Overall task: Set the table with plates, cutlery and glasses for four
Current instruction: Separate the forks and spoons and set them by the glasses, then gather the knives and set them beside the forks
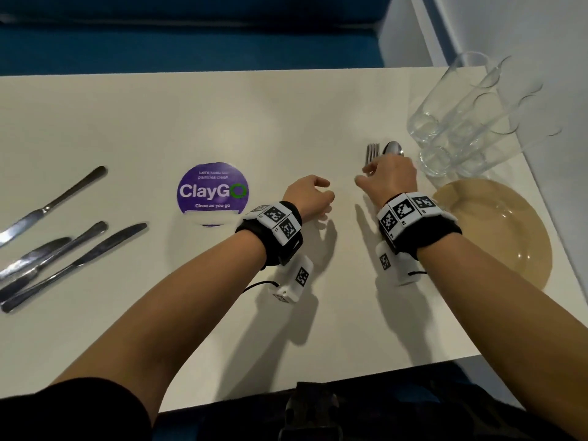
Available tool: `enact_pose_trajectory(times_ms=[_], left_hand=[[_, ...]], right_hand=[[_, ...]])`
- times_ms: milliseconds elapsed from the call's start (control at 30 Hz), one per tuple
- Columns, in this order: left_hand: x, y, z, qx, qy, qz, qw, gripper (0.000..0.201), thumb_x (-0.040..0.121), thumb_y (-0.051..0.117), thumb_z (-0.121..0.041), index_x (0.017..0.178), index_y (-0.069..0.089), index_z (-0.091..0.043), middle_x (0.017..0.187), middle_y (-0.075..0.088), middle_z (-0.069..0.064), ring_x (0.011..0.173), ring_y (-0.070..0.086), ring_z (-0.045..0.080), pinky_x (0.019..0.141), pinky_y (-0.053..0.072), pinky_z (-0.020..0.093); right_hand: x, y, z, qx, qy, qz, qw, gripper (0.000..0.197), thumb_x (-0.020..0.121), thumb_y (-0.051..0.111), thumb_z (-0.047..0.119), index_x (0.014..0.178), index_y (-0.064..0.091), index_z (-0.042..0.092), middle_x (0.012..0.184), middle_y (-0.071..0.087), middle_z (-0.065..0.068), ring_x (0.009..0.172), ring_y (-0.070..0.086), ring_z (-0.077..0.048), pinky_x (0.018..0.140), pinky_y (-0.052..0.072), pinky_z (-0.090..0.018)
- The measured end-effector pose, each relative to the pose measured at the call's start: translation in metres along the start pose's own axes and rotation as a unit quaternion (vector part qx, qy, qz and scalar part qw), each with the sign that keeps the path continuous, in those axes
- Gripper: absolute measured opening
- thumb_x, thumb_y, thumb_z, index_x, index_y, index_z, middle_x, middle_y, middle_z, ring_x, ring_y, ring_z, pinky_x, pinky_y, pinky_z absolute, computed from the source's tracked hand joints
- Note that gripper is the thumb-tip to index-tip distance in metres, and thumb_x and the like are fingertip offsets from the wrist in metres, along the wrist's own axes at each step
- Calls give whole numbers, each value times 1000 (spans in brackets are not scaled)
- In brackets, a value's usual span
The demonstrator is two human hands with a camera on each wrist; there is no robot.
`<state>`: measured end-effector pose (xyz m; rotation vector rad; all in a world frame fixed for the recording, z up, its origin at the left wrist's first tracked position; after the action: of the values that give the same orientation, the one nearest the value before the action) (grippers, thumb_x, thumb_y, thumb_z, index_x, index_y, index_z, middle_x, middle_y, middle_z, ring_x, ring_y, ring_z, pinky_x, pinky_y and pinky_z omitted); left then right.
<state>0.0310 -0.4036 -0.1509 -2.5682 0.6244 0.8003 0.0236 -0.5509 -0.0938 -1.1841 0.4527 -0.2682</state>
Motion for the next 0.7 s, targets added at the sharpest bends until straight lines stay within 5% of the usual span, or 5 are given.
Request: enact_pose_trajectory(times_ms=[67, 167, 400, 567, 700], left_hand=[[-16, -38, 8, 22, 14, -46, 999, 37, 87, 52, -14, 124, 52, -12, 88, 65, 2, 78, 69, 21, 76, 58, 31], [-46, -104, 27, 88, 37, -119, 988, 37, 88, 53, -18, 125, 53, -16, 101, 63, -1, 79, 62, 7, 65, 44, 12], [-127, -268, 117, 166, -8, -242, 956, 28, 82, 64, -22, 110, 61, -19, 98, 64, -3, 92, 59, 13, 77, 40, 20], [-168, -359, 181, 218, -36, -241, 945, 25, 81, 68, -29, 103, 64, -18, 90, 66, -3, 91, 63, 16, 84, 47, 24], [-171, -374, 208, 286, 1, -173, 943, 26, 80, 69, -27, 105, 68, -17, 103, 70, 0, 96, 64, 16, 87, 48, 25]], right_hand=[[-13, 6, 37, 14, -40, 23, 999, 29, 85, 61, 24, 109, 70, 12, 102, 65, -3, 104, 51, -20, 95, 32, -22], [-38, 32, 102, 49, -99, 77, 991, 25, 81, 65, 26, 103, 72, 14, 106, 71, -6, 105, 61, -21, 94, 45, -27], [-120, 107, 246, 9, -225, 174, 959, 21, 82, 65, 26, 95, 75, 12, 97, 73, -6, 97, 63, -21, 84, 48, -27], [-181, 166, 329, 23, -223, 235, 946, 21, 80, 70, 30, 91, 74, 12, 86, 70, -4, 77, 61, -15, 56, 44, -19], [-215, 200, 366, -5, -243, 240, 940, 21, 80, 69, 23, 100, 70, 15, 104, 66, -4, 95, 62, -18, 84, 49, -25]])
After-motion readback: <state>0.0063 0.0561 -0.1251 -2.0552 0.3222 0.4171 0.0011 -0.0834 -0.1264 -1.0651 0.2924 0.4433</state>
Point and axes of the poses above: each hand's wrist, its own x-axis towards the middle knuckle, its own y-axis out of the palm, z = x × y, the point moved 6 cm from there along x, towards the middle knuckle
